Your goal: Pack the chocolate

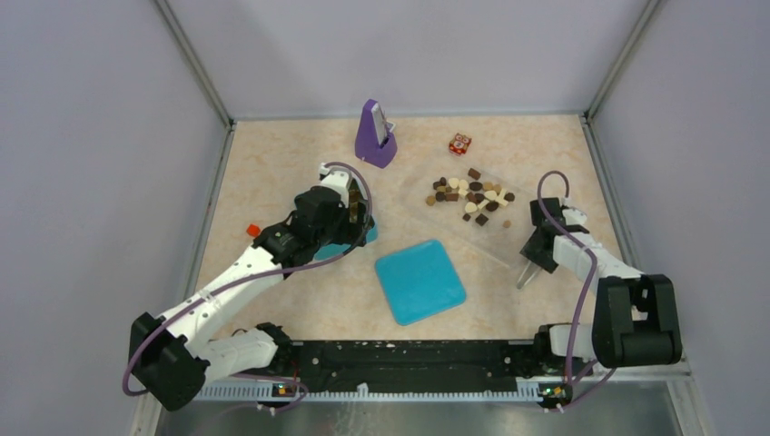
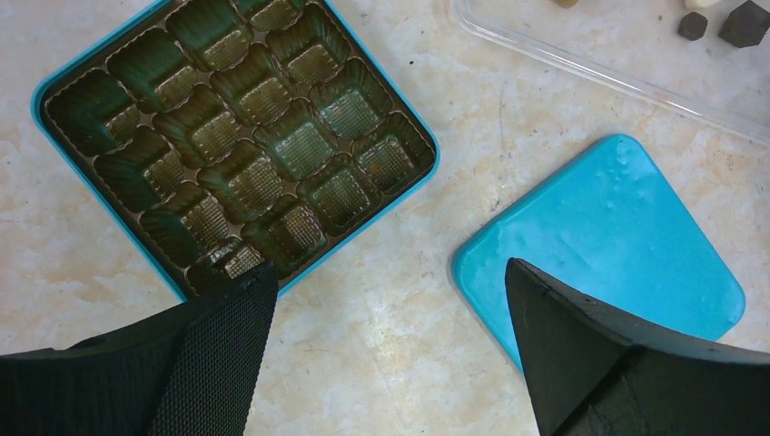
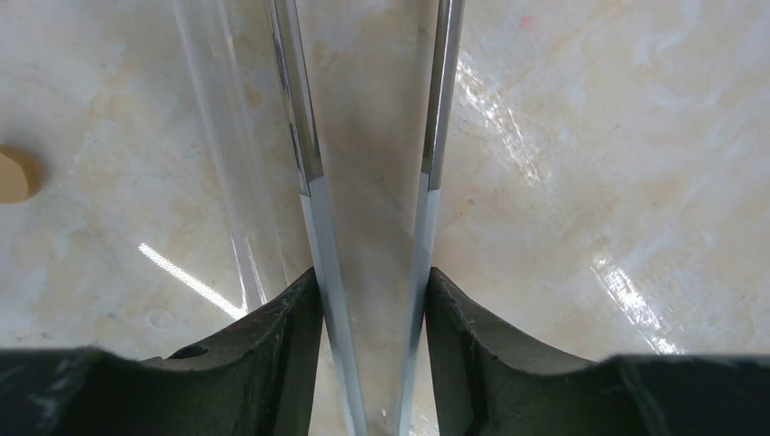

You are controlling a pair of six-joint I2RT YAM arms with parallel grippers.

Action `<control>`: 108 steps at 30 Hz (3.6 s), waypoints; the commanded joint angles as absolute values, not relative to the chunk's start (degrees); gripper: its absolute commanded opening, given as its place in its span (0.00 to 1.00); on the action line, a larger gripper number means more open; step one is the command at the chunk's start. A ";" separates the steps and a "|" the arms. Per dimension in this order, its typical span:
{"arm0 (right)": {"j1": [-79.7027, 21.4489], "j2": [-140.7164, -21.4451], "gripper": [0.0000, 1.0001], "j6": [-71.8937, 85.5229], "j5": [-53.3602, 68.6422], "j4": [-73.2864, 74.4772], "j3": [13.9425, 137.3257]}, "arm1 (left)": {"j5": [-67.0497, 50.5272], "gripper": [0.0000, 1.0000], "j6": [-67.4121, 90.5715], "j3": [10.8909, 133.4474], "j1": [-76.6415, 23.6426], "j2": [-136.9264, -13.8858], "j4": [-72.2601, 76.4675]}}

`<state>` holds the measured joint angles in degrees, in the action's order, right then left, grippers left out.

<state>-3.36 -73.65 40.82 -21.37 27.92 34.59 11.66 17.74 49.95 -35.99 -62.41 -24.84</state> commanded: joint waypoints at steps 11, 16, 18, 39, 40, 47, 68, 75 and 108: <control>-2.38 -74.65 0.69 31.33 -23.21 27.90 38.63 | 12.35 0.99 16.30 51.27 -35.90 -63.15 -22.49; -2.14 -72.05 0.96 33.40 -21.31 27.24 37.05 | 12.88 0.99 16.17 51.24 -35.94 -63.07 -22.80; -1.90 -71.49 0.96 34.13 -21.40 27.07 36.51 | 13.23 0.99 16.17 51.16 -35.93 -62.94 -22.89; 3.60 -76.25 0.66 32.62 -14.92 22.56 36.56 | 13.38 0.99 16.86 51.20 -35.94 -62.92 -22.95; 3.60 -76.18 0.66 32.70 -14.77 22.78 36.50 | 13.30 0.99 16.93 51.08 -35.96 -62.93 -22.89; 3.61 -74.22 0.62 34.17 -16.36 26.25 35.59 | 13.06 0.99 16.96 51.22 -35.92 -63.43 -22.68; 3.60 -74.93 0.26 33.32 -12.74 23.98 35.24 | 12.13 0.99 17.15 51.36 -35.92 -62.48 -23.14; 3.60 -65.96 0.12 32.42 -13.54 29.70 36.58 | 12.43 0.99 17.03 51.59 -35.93 -61.52 -23.64; -13.85 -63.96 0.36 26.33 -8.53 55.17 59.76 | 11.78 0.99 17.40 52.56 -35.93 -64.06 -22.06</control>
